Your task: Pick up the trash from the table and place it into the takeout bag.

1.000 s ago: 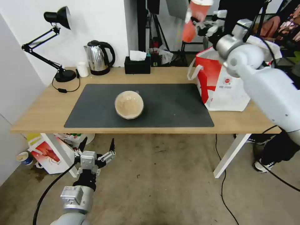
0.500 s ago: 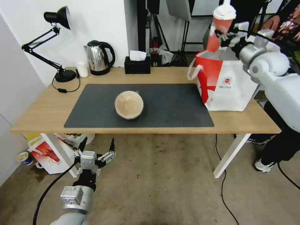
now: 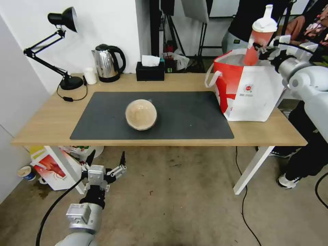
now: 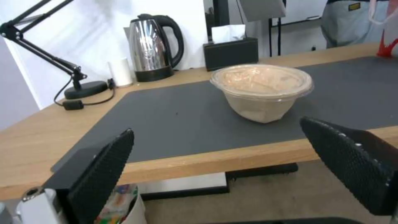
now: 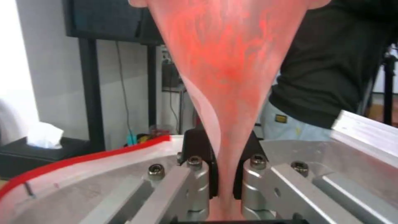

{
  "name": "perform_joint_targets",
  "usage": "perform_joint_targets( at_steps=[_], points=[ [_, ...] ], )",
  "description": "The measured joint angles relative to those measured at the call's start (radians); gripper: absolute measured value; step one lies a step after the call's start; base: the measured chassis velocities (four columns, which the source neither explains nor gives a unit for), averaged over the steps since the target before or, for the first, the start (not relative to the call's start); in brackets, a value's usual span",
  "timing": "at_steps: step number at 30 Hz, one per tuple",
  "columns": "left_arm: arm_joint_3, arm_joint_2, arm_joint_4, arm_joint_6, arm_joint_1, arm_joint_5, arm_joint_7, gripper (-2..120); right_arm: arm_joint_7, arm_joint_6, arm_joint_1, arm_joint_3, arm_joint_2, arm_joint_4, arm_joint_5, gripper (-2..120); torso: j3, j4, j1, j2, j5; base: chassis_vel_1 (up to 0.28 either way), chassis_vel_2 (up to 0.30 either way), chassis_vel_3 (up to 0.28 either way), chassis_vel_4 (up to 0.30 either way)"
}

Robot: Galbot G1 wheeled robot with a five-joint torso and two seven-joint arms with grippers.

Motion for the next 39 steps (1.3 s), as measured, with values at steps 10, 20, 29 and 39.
perform_joint_targets(
  at_steps=[10, 20, 29, 39],
  points=[
    [0.000, 0.000, 0.000, 0.000, 0.000, 0.000, 0.000, 100, -0.013, -0.001, 0.039, -0.003, 0.028, -0.086, 0.000, 3, 0.000, 0.0001, 0.000, 0.000, -0.0001, 0.000, 0.000, 0.000, 0.000],
    [0.000, 0.000, 0.000, 0.000, 0.000, 0.000, 0.000, 100, -0.025, -0.002, 0.116, -0.040, 0.083, -0.184, -0.024, 3, 0.000, 0.0000, 0.000, 0.000, -0.0001, 0.000, 0.000, 0.000, 0.000],
    [0.000, 0.000, 0.000, 0.000, 0.000, 0.000, 0.000, 100, -0.031, -0.024, 0.122, -0.055, 0.115, -0.227, -0.076, 3, 0.000, 0.0001, 0.000, 0.000, -0.0002, 0.000, 0.000, 0.000, 0.000],
    [0.000, 0.000, 0.000, 0.000, 0.000, 0.000, 0.000, 100, -0.033, -0.050, 0.047, -0.039, 0.102, -0.186, -0.117, 3, 0.000, 0.0000, 0.000, 0.000, 0.0000, 0.000, 0.000, 0.000, 0.000]
  ],
)
